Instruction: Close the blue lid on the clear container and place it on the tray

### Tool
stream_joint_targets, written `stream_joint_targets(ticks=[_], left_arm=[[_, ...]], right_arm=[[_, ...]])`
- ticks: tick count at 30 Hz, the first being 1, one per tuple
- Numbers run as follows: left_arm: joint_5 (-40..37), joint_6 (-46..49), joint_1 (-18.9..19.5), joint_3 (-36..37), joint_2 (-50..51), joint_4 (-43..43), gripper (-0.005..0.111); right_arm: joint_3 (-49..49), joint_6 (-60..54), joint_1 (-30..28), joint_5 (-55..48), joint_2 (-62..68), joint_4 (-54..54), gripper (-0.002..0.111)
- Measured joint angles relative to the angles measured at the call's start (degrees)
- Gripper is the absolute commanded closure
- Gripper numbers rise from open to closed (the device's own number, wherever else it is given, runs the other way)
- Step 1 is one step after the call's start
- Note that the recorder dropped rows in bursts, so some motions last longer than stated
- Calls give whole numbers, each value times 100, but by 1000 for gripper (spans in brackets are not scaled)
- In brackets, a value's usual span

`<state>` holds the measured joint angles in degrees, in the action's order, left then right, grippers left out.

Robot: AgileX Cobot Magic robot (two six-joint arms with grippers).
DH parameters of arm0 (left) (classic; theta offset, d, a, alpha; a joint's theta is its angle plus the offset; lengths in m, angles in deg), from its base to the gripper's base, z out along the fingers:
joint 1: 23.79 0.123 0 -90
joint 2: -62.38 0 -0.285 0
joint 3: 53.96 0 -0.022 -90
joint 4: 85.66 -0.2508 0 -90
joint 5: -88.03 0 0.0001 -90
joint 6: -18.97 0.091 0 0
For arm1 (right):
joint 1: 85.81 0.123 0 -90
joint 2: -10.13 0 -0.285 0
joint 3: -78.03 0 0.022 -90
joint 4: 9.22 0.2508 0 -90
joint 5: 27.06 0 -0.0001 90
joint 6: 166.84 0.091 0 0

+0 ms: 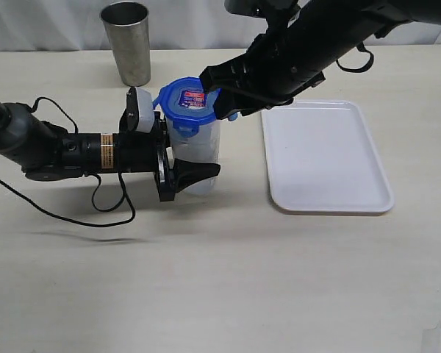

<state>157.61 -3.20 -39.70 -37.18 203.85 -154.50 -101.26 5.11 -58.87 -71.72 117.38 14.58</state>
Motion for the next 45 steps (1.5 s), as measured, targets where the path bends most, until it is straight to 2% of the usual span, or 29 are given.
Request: stream_joint_targets(ticks=[12,15,20,25,29,34,45], left_arm=[[0,-21,34,0,0,0,107],[0,-43,66,0,0,25,107],[25,-49,140,12,12,71,107],[33,-49,160,12,12,91,107],[33,-26,171,12,12,91,107],[33,22,171,12,12,56,107],[51,105,25,12,12,-75,107]], right_arm=[[-13,-223,-59,295,253,806,68],[-34,-584,-112,317,421,1303,68],[-83,-1250,-212,317,681,2168,76],[-71,-1452,-248,307,743,2398,76],[-49,-1703,-248,330,727,2432,74],[4,-2177,-245,330,555,2316,63],[117,-2856,-56,581,-209,1061,50]])
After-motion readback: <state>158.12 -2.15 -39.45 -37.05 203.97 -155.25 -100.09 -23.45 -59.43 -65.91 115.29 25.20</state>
